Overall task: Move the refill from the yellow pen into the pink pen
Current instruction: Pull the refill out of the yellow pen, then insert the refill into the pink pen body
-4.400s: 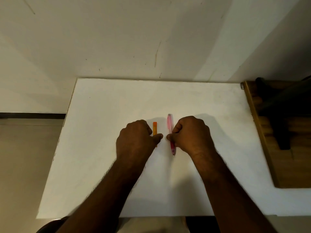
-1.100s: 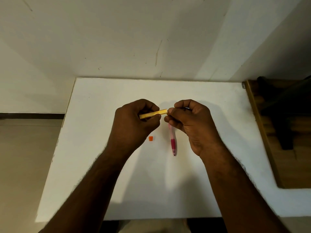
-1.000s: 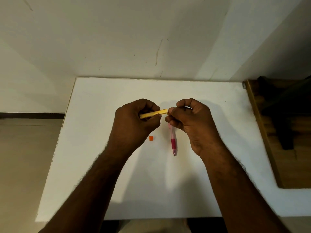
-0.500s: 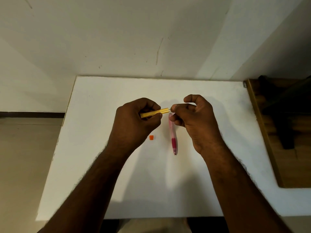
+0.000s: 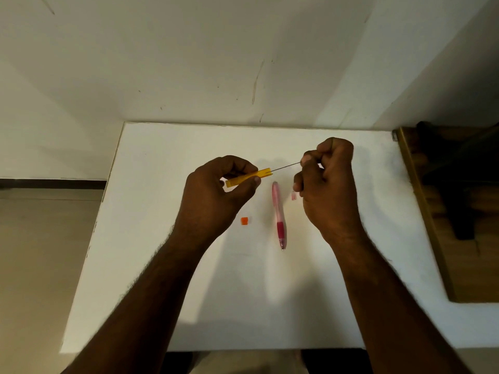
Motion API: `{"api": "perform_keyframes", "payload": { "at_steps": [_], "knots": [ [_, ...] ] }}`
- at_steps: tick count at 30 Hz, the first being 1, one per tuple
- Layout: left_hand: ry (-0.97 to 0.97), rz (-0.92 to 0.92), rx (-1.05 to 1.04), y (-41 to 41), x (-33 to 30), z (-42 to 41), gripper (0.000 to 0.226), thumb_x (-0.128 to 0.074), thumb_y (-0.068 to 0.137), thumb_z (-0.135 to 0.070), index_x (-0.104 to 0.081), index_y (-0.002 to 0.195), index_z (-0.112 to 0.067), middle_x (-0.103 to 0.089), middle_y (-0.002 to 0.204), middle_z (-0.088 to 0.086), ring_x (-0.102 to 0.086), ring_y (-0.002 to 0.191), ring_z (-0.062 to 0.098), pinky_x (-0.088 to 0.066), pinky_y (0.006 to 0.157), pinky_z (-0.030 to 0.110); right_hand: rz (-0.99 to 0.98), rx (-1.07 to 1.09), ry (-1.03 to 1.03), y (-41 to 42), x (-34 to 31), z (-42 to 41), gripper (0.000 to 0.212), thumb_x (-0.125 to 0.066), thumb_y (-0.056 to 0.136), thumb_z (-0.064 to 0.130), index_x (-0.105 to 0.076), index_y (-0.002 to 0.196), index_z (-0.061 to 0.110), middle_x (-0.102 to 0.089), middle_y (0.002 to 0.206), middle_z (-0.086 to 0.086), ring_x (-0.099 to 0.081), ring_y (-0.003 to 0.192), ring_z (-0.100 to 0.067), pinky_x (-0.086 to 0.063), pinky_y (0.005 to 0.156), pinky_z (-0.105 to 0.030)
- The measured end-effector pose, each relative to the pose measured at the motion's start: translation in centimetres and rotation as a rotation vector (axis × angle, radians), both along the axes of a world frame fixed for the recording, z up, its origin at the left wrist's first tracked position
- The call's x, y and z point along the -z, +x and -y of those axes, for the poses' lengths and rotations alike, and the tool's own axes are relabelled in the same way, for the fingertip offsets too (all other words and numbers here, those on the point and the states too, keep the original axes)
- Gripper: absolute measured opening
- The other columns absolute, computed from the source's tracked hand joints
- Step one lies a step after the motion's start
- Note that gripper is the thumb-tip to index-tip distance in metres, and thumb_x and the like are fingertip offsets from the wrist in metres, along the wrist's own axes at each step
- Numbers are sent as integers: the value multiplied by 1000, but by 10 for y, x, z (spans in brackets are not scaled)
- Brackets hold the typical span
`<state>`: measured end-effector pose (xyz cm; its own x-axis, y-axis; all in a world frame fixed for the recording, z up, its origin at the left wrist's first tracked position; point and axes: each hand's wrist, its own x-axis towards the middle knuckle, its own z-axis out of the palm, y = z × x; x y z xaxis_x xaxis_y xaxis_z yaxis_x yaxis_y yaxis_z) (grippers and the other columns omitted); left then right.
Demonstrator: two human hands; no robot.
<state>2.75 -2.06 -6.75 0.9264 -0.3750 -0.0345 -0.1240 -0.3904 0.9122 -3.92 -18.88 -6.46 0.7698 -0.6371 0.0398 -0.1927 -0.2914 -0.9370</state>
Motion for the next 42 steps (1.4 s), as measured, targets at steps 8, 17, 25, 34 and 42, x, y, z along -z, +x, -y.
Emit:
{"api": "perform_keyframes", "payload": {
  "at_steps": [8,17,25,34,42],
  "knots": [
    [-223,-204,-163,6,9,-3,9,-78,86,-40,-79,93,-35,-66,103,2,-43,74,8,-41,67,17,84,208,156,-1,-6,13,26,-42,103,5,-38,94,29,-58,99,-8,-55,50,-9,-47,54,-18],
    [420,90,-185,2,32,-4,11,-73,85,-55,-74,95,-50,-50,105,-13,-48,113,14,-19,89,36,73,203,213,1,-3,9,15,-43,103,3,-38,103,18,-57,99,-9,-53,55,-15,-46,54,-19],
    [505,135,-143,-3,50,-7,17,-74,85,-51,-77,102,-47,-50,106,-11,-48,113,17,-16,88,34,55,139,208,1,-3,2,27,-45,102,5,-38,92,30,-58,93,-4,-52,52,-9,-45,49,-17],
    [444,171,-112,2,32,-3,38,-78,78,-57,-73,114,-48,-56,114,-12,-51,117,17,-21,95,35,-27,66,46,0,-1,2,18,-48,101,5,-39,103,21,-62,106,-13,-63,82,-31,-56,75,-44],
    [79,44,-66,-6,6,4,24,-83,71,-58,-75,94,-53,-67,100,-20,-56,98,-1,-44,98,58,-81,-26,-64,0,0,-6,14,-51,103,11,-39,106,17,-61,104,-7,-66,87,-30,-59,83,-47]
  ]
}}
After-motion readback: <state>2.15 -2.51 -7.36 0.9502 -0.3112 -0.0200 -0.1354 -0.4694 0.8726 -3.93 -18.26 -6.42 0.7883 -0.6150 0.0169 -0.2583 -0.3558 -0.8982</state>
